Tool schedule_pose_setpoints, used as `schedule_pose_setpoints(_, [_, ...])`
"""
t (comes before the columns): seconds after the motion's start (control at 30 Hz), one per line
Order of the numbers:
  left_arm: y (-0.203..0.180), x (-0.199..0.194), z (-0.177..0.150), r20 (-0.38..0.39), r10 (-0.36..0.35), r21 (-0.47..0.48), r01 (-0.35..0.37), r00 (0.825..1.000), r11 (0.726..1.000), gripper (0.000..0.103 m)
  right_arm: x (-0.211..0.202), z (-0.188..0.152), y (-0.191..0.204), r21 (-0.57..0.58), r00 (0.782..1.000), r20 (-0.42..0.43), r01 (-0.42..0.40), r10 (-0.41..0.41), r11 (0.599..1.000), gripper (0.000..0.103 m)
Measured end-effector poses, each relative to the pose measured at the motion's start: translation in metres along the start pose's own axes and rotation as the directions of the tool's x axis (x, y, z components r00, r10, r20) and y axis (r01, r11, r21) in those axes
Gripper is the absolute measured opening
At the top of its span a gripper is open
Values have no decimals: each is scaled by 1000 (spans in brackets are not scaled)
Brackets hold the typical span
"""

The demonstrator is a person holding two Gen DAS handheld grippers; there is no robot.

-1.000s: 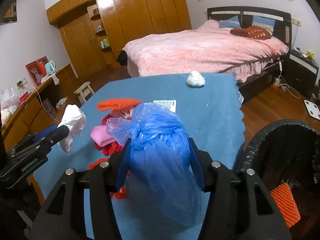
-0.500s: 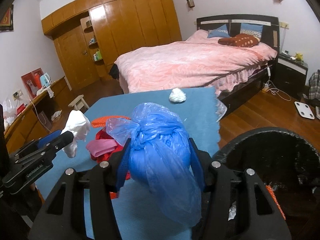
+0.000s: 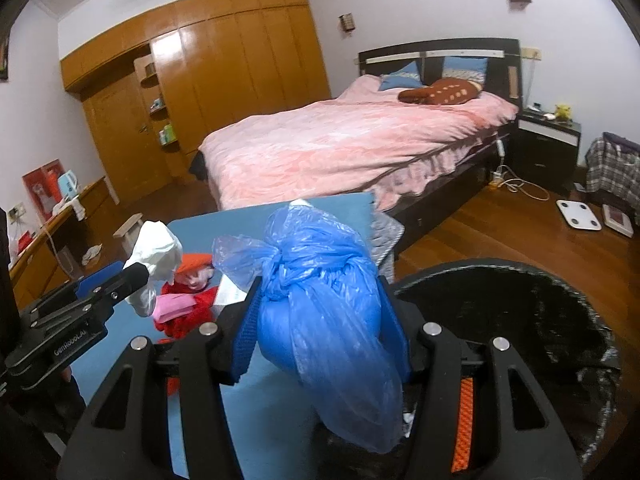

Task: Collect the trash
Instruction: 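Lift the blue bag and white tissue and carry both over the bin, then open both tools over the bin to drop the tissue and blue bag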

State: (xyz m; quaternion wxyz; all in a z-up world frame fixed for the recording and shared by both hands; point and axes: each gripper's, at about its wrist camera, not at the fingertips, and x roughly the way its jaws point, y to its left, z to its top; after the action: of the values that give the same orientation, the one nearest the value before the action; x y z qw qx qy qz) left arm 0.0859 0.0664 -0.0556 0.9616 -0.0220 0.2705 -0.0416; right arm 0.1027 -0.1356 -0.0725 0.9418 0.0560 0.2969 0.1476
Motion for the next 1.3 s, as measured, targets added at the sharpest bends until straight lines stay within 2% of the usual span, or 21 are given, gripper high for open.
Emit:
schedule_pose_setpoints(0.57, [-85, 19, 5, -6, -136, 84, 137, 991, 987, 44, -38, -12, -83, 99, 986, 30, 161, -164, 982, 53])
schedule_pose_setpoints(0.97, [-147, 40, -1, -44, -224, 147, 228, 974, 962, 44, -55, -29, -131, 161, 966, 22, 250, -257, 955, 53])
schedule_pose_setpoints(1.3, [-178, 58, -6, -93, -280, 172, 292, 956, 941, 47, -59, -43, -157, 194, 955, 0, 292, -298, 936, 56])
